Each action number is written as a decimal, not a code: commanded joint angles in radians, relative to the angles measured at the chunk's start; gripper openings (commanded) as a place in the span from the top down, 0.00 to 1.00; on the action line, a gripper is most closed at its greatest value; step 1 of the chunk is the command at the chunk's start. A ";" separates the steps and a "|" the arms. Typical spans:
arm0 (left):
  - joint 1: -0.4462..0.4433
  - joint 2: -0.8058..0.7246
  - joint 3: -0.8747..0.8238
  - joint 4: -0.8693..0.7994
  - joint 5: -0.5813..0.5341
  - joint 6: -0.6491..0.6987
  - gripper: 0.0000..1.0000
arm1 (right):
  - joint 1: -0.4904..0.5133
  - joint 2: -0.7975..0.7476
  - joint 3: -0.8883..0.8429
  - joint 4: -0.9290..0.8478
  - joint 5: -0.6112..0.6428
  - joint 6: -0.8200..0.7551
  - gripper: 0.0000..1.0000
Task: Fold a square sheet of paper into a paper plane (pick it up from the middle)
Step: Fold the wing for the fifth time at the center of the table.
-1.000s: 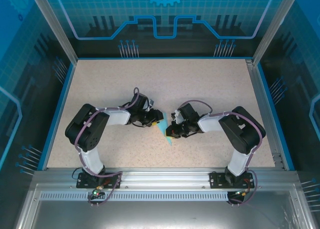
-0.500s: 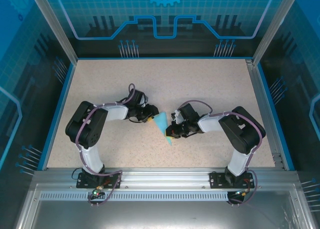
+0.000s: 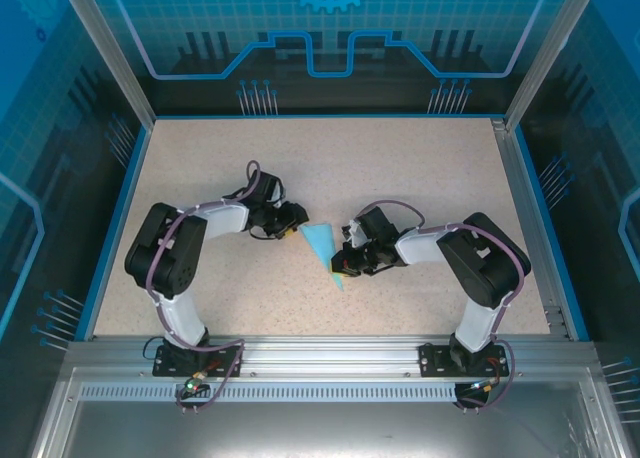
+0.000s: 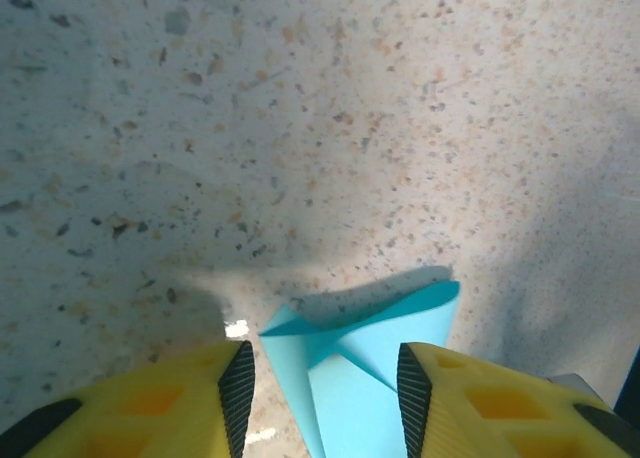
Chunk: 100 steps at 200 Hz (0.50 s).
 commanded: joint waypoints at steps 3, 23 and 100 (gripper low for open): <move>0.010 -0.088 0.002 -0.010 0.002 0.007 0.54 | 0.031 0.069 -0.025 -0.132 0.069 -0.002 0.95; 0.003 -0.105 -0.032 0.068 0.080 -0.019 0.54 | 0.034 0.070 -0.025 -0.129 0.069 -0.001 0.95; -0.061 0.050 0.018 0.155 0.140 -0.044 0.56 | 0.037 0.083 -0.022 -0.131 0.068 -0.002 0.95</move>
